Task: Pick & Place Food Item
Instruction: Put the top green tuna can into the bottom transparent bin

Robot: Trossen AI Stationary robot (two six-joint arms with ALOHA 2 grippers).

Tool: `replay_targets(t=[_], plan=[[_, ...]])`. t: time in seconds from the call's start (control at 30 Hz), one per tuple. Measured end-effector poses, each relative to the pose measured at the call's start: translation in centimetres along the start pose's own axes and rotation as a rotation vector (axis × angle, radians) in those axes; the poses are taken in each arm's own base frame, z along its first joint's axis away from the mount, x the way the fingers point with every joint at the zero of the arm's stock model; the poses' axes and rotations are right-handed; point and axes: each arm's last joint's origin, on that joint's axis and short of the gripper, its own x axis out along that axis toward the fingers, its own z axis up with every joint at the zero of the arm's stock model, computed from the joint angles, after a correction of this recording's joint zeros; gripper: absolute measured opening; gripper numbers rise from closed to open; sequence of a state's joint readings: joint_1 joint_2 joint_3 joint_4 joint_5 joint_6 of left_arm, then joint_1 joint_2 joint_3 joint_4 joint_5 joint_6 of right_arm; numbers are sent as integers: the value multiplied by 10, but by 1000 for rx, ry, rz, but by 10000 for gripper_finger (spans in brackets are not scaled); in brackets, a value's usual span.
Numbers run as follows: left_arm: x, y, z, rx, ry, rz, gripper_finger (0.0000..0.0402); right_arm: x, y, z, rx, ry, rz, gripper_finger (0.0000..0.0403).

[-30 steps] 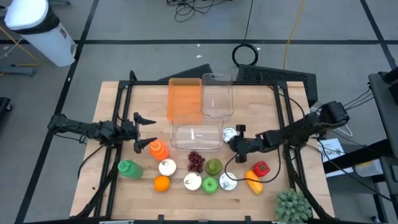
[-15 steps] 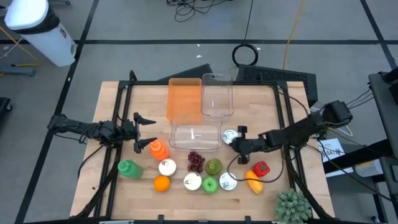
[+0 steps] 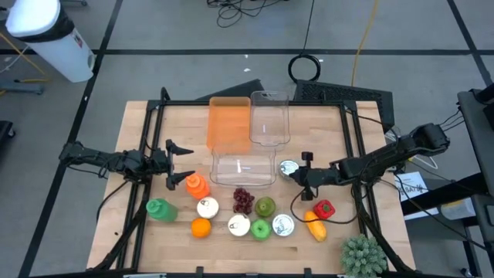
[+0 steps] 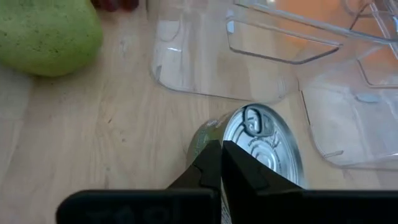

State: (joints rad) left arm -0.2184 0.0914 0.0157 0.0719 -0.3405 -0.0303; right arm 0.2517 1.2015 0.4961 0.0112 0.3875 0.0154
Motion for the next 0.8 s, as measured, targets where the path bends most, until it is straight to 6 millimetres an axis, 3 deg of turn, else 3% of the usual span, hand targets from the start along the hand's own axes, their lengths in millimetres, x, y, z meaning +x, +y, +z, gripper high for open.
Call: replay_targets(t=[0.57,0.8], plan=[[0,0,0,0,0,0,392,-1,-1,3,-2,-26,-11,0],[0,0,0,0,0,0,392,-11,-5,9,7,-85,-33,0]])
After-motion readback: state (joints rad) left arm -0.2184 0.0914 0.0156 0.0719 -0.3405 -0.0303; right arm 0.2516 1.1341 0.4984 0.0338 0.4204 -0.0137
